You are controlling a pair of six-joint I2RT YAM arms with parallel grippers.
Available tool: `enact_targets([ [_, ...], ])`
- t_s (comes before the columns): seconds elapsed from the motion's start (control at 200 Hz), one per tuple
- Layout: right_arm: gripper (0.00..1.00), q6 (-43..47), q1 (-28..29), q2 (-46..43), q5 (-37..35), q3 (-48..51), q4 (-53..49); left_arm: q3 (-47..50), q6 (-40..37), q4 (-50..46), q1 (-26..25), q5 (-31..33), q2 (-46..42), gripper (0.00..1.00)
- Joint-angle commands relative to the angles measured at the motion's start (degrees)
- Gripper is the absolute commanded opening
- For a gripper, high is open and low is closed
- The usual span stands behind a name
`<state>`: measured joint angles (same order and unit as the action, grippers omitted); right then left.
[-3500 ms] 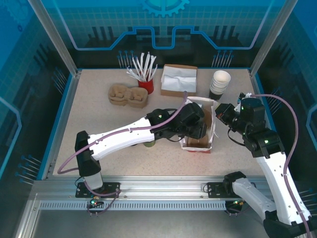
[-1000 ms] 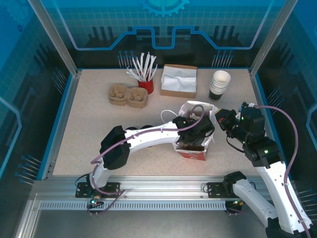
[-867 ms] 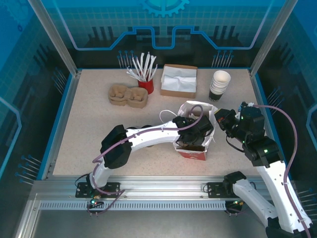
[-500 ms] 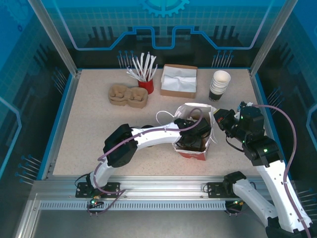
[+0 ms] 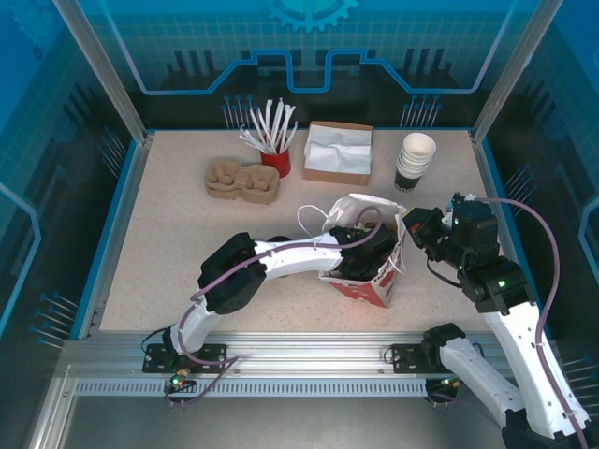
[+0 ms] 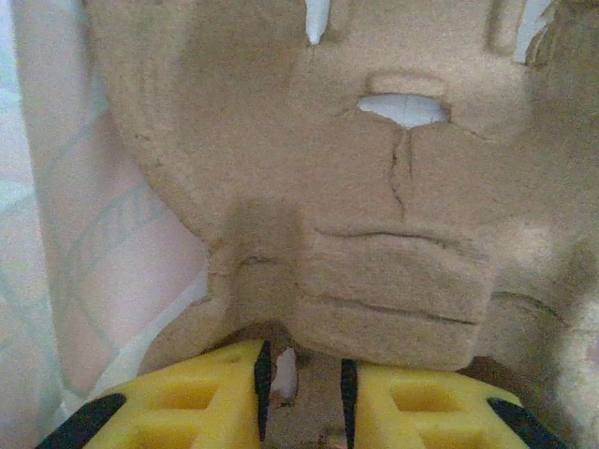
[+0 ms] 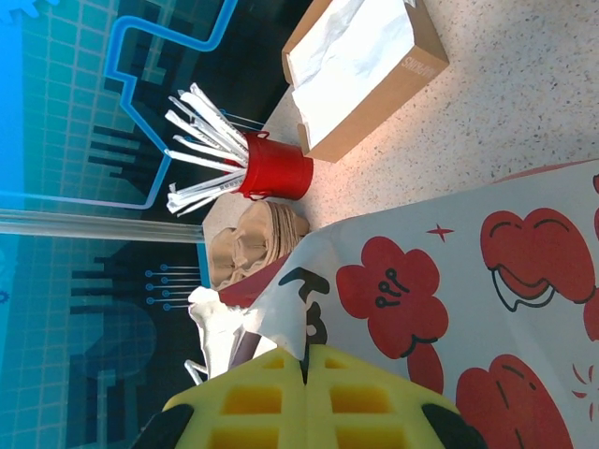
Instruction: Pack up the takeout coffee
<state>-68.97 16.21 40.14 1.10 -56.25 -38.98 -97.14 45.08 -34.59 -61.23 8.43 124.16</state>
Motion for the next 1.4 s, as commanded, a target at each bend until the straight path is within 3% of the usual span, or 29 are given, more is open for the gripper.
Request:
enact_targets([
  [0.0,0.0,1.1,0.8,-0.8,1.1,-1.3,2.1,2.0,0.2,1.3,0.4,-2.3,3.0,0.27],
  [0.365,0.0,2.5,0.6,-0.3,0.6,-1.5,2.2,2.2,-3.4,2.5,0.6,-2.2,-4.0,0.28],
  [0.69,0.0,4.9,-0.3,1.3,2.0,-4.5,2.9,-1.5,-6.1,-4.1,0.9,1.9,-12.9,0.35],
  [1.231,0.0,10.3,-3.5,4.2,3.9,-5.5,4.4,-0.4,-3.3,-1.5,0.5,-5.0,-26.3,0.39],
  [1.396,0.0,14.7,-5.9,3.0,9.3,-3.3,7.0,0.9,-3.7,0.8,0.5,-6.3,-30.8,0.39],
])
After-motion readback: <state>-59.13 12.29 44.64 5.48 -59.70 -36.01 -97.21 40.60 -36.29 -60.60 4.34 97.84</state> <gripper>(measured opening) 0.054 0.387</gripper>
